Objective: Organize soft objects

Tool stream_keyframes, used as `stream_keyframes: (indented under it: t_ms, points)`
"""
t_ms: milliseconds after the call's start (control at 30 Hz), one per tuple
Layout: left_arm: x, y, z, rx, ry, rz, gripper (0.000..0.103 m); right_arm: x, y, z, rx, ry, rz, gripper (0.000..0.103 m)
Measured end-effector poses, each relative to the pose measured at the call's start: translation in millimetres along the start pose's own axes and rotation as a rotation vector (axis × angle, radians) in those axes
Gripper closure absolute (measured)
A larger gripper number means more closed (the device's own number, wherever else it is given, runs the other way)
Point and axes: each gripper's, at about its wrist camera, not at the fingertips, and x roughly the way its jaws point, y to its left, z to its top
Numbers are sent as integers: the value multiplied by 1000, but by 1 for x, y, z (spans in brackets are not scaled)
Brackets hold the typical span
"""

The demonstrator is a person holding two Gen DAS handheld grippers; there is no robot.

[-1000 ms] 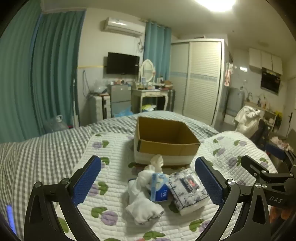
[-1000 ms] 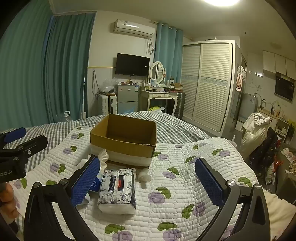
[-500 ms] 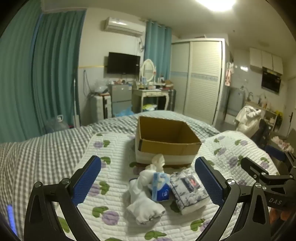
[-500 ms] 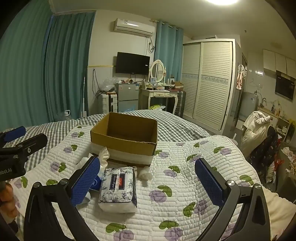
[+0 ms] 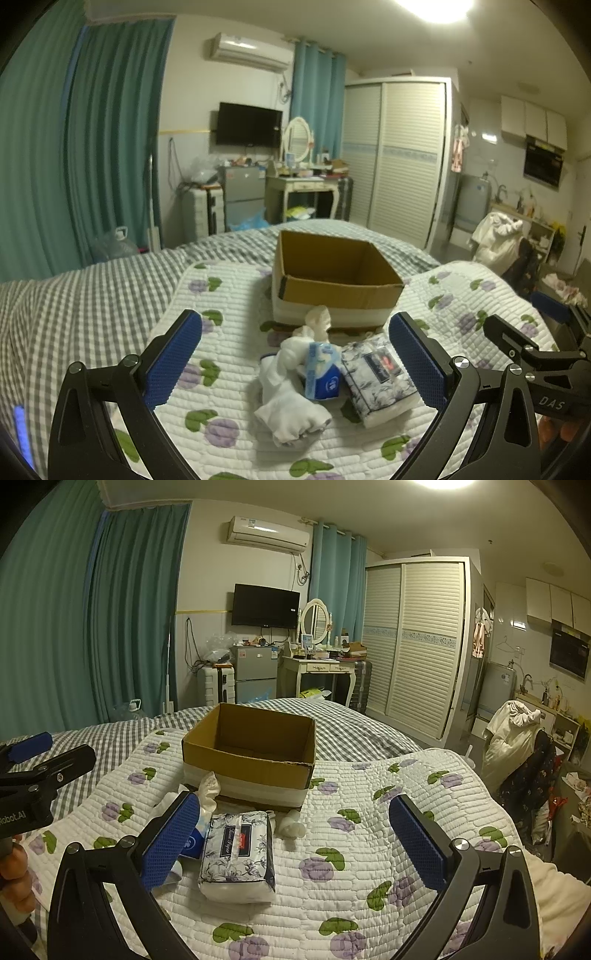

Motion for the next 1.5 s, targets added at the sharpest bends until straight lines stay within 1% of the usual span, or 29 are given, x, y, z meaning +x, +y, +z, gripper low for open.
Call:
stream_keyframes:
  t_ms: [1500]
  points:
    - [1,3,-4,-3,9,3,0,5,7,-5,-15,9,11,0]
